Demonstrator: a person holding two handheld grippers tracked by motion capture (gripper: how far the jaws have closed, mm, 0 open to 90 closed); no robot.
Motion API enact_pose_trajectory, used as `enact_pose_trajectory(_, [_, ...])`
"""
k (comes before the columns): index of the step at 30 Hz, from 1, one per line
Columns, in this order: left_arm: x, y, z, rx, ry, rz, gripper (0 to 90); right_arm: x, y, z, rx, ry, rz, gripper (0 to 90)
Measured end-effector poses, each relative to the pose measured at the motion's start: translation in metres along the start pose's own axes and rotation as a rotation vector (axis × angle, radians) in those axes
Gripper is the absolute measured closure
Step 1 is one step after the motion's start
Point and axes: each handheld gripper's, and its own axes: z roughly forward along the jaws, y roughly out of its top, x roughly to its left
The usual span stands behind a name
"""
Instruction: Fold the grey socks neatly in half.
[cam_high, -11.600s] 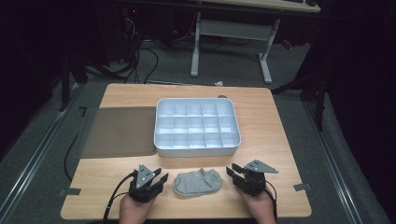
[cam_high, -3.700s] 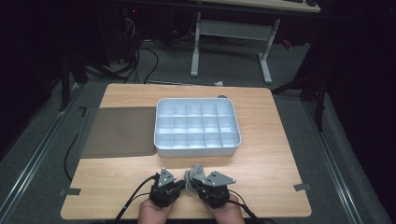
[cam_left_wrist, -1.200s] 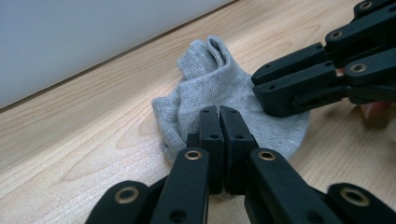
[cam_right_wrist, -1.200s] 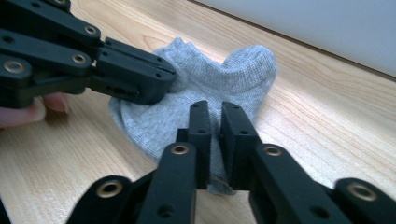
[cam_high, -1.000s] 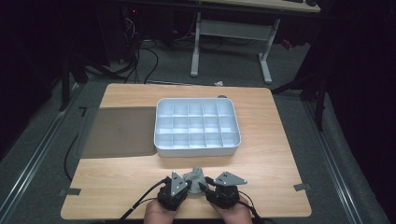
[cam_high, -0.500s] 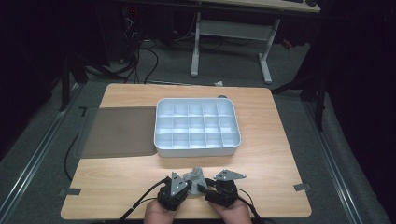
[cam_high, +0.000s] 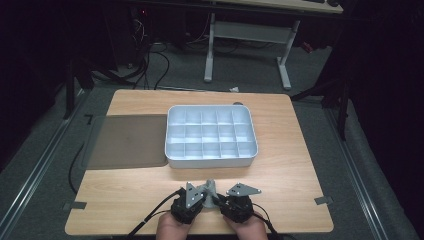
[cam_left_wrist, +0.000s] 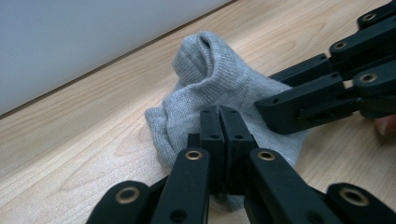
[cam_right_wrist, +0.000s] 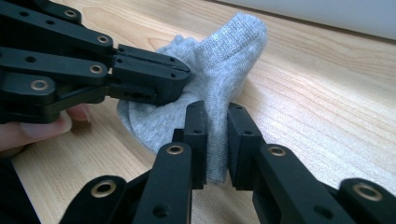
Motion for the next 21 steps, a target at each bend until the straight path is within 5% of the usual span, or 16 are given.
enact_pose_trajectory(12, [0.0, -0.001, 0.001, -0.001, -0.003, 0.004, 89.9, 0.015, 0.003, -0.008, -0.066, 0.02, -0.08, 81.4])
enact_pose_trajectory(21, [0.0, -0.001, 0.001, -0.002, -0.009, -0.002, 89.9, 0.004, 0.006, -0.022, -0.121, 0.006, -0.051, 73.0])
